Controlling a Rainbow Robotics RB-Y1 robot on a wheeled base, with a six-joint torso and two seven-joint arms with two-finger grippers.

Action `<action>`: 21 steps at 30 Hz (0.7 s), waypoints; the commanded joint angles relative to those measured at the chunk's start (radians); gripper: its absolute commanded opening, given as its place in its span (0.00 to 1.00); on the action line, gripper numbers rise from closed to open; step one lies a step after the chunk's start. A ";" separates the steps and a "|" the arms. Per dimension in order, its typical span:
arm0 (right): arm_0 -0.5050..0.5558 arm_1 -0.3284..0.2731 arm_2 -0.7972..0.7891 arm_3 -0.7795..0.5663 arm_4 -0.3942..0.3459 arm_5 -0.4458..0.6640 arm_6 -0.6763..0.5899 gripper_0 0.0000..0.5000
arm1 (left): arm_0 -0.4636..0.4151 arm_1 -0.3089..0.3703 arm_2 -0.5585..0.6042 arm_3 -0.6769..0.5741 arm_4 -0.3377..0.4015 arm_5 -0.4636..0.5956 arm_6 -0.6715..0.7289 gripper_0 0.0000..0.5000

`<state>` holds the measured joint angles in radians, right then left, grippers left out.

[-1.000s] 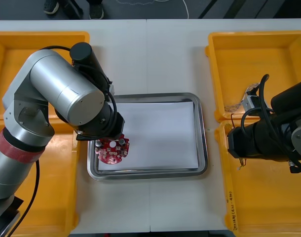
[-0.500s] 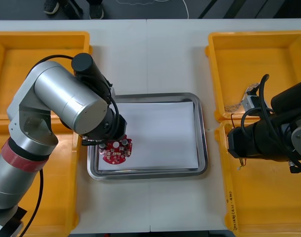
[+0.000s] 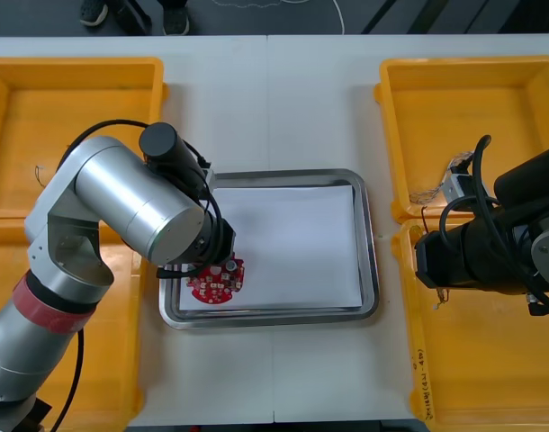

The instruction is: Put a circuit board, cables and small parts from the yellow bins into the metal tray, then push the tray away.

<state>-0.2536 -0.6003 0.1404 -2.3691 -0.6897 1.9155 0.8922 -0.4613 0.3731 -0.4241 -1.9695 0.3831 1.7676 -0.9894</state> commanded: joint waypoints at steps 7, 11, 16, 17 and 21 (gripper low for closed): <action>-0.015 0.005 -0.030 -0.010 0.009 0.004 0.063 0.00 | 0.033 -0.034 -0.028 -0.012 -0.032 -0.030 -0.107 0.00; -0.013 0.005 -0.028 -0.010 0.009 0.004 0.063 0.00 | 0.033 -0.034 -0.036 -0.006 -0.036 -0.031 -0.107 0.00; -0.013 0.005 -0.028 0.001 0.004 0.004 0.063 0.00 | 0.038 -0.036 -0.041 -0.006 -0.041 -0.031 -0.107 0.00; -0.013 0.004 -0.028 0.004 0.004 0.004 0.063 0.00 | 0.038 -0.034 -0.044 -0.005 -0.043 -0.031 -0.109 0.00; -0.013 0.005 -0.028 0.004 0.004 0.004 0.063 0.00 | 0.038 -0.034 -0.050 -0.005 -0.050 -0.031 -0.109 0.03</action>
<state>-0.2536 -0.6003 0.1404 -2.3633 -0.6885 1.9155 0.8933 -0.4351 0.3629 -0.4520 -1.9673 0.3479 1.7470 -0.9898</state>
